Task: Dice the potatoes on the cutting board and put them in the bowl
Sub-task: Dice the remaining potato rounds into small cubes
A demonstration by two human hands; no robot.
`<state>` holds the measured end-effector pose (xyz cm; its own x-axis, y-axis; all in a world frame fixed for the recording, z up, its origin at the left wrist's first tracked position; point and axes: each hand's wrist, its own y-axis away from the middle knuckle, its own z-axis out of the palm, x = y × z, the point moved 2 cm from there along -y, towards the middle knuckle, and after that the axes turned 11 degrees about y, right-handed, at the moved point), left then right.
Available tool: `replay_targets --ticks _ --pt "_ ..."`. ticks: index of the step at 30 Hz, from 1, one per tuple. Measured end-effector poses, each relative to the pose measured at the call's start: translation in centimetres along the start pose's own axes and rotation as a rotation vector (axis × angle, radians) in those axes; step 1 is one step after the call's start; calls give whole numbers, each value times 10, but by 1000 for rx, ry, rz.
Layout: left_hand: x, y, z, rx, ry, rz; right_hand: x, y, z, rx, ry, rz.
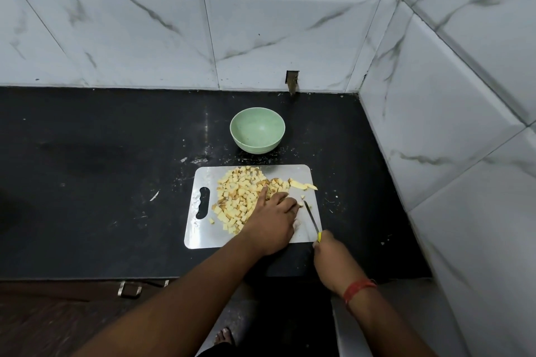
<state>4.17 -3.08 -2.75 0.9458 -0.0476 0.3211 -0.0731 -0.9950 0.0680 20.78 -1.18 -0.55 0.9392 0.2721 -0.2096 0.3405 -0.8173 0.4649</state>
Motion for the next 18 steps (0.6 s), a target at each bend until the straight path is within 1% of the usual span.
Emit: replay_targets --ticks 13,18 --pt "-3 2 0 4 4 1 -6 -11 2 -10 71 -16" --pt "-3 2 0 0 -7 6 -6 -14 2 -63 114 -16"
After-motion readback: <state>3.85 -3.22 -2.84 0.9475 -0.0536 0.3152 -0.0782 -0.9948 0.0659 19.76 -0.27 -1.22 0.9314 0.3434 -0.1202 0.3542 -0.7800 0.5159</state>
